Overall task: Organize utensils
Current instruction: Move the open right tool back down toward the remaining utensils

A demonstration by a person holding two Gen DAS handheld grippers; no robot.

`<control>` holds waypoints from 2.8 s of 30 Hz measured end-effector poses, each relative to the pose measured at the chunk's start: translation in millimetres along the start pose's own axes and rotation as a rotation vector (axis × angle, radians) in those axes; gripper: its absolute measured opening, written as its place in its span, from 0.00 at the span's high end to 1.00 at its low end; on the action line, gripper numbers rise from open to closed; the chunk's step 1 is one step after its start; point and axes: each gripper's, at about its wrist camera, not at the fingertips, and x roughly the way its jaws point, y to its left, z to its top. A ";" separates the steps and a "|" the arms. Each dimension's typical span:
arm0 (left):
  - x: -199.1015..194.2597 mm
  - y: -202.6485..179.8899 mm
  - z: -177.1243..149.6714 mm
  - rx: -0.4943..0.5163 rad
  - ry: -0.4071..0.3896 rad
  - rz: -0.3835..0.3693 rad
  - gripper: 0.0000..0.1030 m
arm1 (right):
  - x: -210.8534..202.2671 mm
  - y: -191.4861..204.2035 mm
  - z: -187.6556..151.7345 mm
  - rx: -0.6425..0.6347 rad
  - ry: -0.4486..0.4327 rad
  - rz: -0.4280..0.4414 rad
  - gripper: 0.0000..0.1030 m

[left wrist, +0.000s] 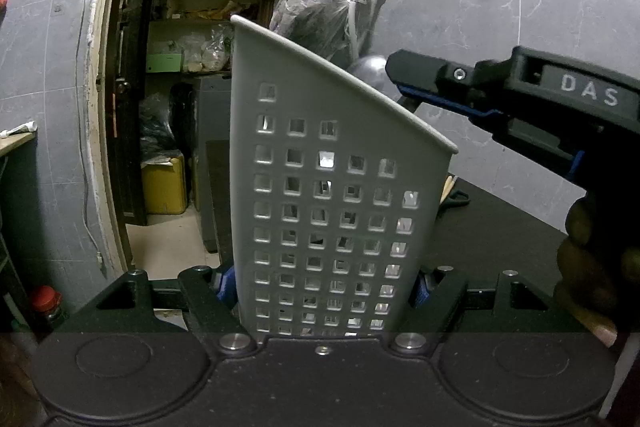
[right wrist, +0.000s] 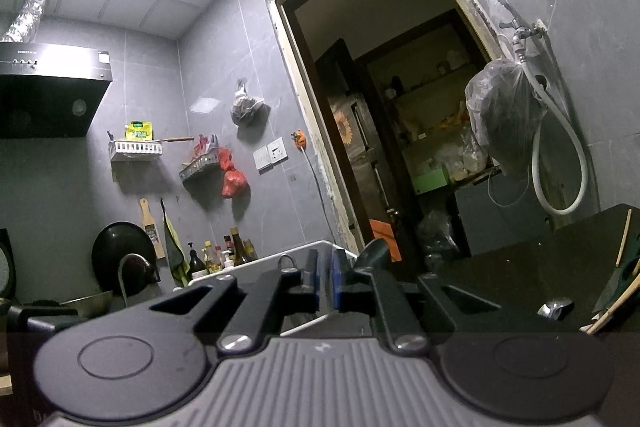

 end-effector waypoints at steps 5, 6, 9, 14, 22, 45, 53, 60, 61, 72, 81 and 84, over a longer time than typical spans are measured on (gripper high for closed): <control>1.5 0.1 -0.4 0.000 0.000 -0.001 0.25 | -5.4 5.6 2.7 -0.037 -0.008 0.005 0.70; 1.7 0.6 -0.3 -0.001 0.000 -0.002 0.25 | -7.4 7.0 2.9 -0.045 -0.015 0.008 0.67; 2.1 0.7 -0.4 -0.001 0.000 0.000 0.25 | -13.1 8.7 4.5 -0.062 -0.036 0.015 0.53; 2.2 0.7 -0.4 0.000 0.000 0.000 0.25 | -28.3 7.8 6.9 -0.085 -0.083 -0.040 0.21; 2.4 1.8 -0.3 0.001 0.002 0.000 0.25 | -50.9 -13.4 9.7 -0.041 -0.130 -0.188 0.00; 4.5 1.8 -0.1 0.004 0.007 -0.001 0.25 | -59.4 -92.7 -23.8 0.264 -0.003 -0.401 0.00; 7.7 4.5 -0.1 0.001 0.008 -0.015 0.24 | -49.8 -90.7 -25.9 0.244 0.057 -0.422 0.00; 9.8 7.6 -1.5 -0.008 0.013 -0.021 0.24 | -19.0 -100.9 -0.6 0.165 0.246 -0.452 0.00; 9.8 7.8 -1.7 -0.009 0.012 -0.021 0.24 | -14.0 -107.2 4.7 0.183 0.268 -0.452 0.00; 10.5 5.1 -0.8 -0.006 0.015 -0.014 0.24 | 55.5 -138.1 21.5 0.040 0.447 -0.538 0.00; 8.9 4.1 -0.6 -0.005 0.015 -0.012 0.24 | 104.5 -117.3 2.2 -0.230 0.554 -0.535 0.00; 9.1 4.0 -0.5 -0.005 0.015 -0.013 0.24 | 110.6 -107.0 -8.0 -0.325 0.565 -0.566 0.00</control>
